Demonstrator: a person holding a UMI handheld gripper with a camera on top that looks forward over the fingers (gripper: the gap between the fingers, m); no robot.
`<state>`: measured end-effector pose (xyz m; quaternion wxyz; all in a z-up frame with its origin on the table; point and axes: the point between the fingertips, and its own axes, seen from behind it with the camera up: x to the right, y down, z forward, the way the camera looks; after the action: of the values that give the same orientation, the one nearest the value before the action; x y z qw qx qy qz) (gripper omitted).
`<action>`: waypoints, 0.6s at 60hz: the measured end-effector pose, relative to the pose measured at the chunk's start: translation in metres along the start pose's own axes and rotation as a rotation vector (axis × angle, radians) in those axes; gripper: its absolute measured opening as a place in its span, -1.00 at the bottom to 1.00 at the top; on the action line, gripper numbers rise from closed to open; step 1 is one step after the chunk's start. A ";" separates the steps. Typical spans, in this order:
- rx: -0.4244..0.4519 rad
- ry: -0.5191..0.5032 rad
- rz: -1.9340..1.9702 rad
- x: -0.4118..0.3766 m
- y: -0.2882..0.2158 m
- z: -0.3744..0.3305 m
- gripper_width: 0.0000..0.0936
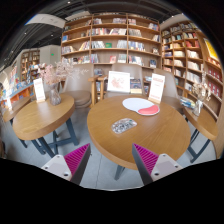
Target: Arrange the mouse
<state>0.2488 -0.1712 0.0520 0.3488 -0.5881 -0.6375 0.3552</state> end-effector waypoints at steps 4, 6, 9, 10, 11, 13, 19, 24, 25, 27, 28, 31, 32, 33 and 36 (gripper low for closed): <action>-0.010 0.020 0.005 0.002 0.003 0.018 0.82; -0.014 0.028 0.007 0.003 0.004 0.027 0.82; -0.021 0.041 0.015 0.006 0.005 0.040 0.82; -0.022 0.045 0.018 0.007 0.005 0.044 0.83; -0.022 0.049 0.022 0.008 0.005 0.049 0.82; -0.025 0.055 0.026 0.012 0.006 0.057 0.82; -0.044 0.080 0.044 0.021 0.006 0.082 0.82; -0.062 0.094 0.054 0.027 0.007 0.100 0.82; -0.066 0.096 0.055 0.028 0.007 0.103 0.82; -0.071 0.098 0.057 0.030 0.007 0.109 0.83; -0.073 0.099 0.058 0.030 0.007 0.113 0.83; -0.070 0.093 0.060 0.029 0.003 0.121 0.81; -0.069 0.091 0.062 0.030 0.002 0.124 0.81; -0.072 0.092 0.063 0.030 0.001 0.126 0.81; -0.072 0.090 0.061 0.030 -0.002 0.132 0.81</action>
<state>0.1315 -0.1471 -0.0120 0.3448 -0.6350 -0.6151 0.3155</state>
